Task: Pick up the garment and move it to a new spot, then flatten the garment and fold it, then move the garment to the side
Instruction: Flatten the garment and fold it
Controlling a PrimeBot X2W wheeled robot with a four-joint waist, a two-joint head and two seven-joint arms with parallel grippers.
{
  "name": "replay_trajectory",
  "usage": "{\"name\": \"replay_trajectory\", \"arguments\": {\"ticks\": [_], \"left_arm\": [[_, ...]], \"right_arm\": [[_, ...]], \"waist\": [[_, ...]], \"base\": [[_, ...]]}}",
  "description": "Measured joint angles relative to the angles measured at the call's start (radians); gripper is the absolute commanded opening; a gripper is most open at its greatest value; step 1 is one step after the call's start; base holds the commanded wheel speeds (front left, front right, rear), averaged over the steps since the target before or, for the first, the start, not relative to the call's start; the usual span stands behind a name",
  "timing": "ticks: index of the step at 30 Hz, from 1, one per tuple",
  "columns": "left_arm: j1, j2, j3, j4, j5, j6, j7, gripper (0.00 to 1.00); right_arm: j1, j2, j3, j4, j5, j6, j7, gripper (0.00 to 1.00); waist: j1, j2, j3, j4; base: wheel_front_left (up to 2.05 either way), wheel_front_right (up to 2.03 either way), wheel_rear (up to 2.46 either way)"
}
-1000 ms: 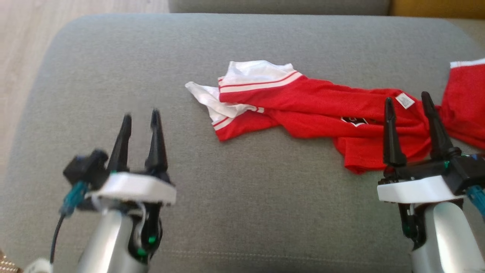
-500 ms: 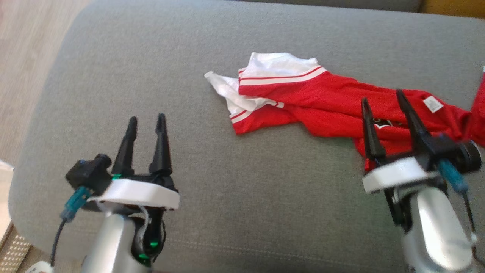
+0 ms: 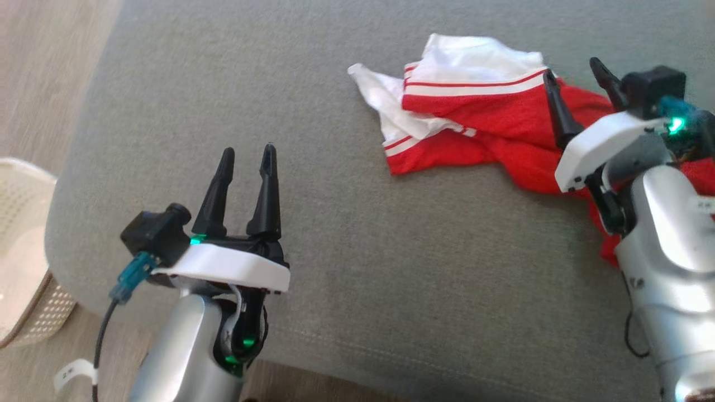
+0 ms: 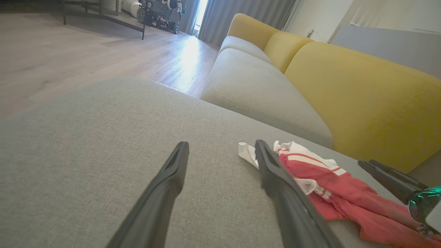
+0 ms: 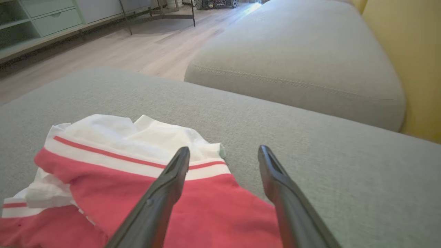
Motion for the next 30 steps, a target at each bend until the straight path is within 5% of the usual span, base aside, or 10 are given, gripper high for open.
{"name": "replay_trajectory", "arguments": {"ticks": [17, 19, 30], "left_arm": [[-0.044, -0.004, -0.062, -0.007, -0.053, 0.008, 0.000, 1.00], [-0.049, -0.004, -0.067, -0.007, -0.062, 0.009, 0.000, 1.00], [-0.054, -0.005, -0.070, -0.007, -0.069, 0.017, 0.000, 1.00]], "right_arm": [[-0.185, -0.104, 0.184, 0.212, 0.286, 0.000, 0.118, 1.00], [-0.199, -0.124, 0.216, 0.211, 0.335, 0.000, 0.136, 0.00], [-0.300, -0.229, 0.280, 0.238, 0.337, 0.000, 0.020, 0.00]], "waist": [[0.0000, 0.0000, 0.092, 0.087], [-0.0001, 0.0000, 0.098, 0.097], [-0.0001, 0.0000, 0.098, 0.118]], "base": [[0.00, 0.00, 0.00], [0.00, 0.00, 0.00], [0.00, 0.00, 0.00]]}}
